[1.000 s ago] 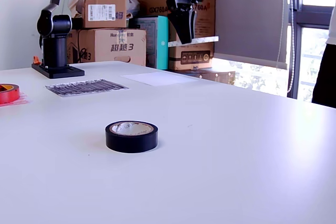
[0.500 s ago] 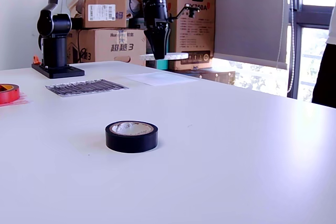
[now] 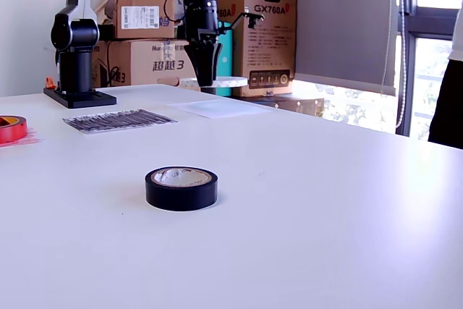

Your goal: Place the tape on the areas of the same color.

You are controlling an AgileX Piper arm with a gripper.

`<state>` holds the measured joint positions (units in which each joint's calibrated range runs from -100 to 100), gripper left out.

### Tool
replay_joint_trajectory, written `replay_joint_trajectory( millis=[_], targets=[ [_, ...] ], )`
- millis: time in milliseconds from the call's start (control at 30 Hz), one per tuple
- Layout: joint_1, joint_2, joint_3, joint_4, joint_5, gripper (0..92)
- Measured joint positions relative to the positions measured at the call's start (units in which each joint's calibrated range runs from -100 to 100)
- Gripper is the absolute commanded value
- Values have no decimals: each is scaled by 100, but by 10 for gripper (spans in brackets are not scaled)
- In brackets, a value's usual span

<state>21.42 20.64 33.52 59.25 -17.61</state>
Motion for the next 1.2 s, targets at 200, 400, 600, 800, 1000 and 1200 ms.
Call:
replay_joint_trajectory(
  millis=[200,400,600,800,1000,1200],
  targets=[
    [0,226,0,0,0,0],
    [0,242,0,-217,81,0],
    [0,333,0,-269,100,0],
    [0,580,0,-269,93,0],
    [0,610,0,-269,93,0],
    [0,610,-153,-269,93,0]
  ],
)
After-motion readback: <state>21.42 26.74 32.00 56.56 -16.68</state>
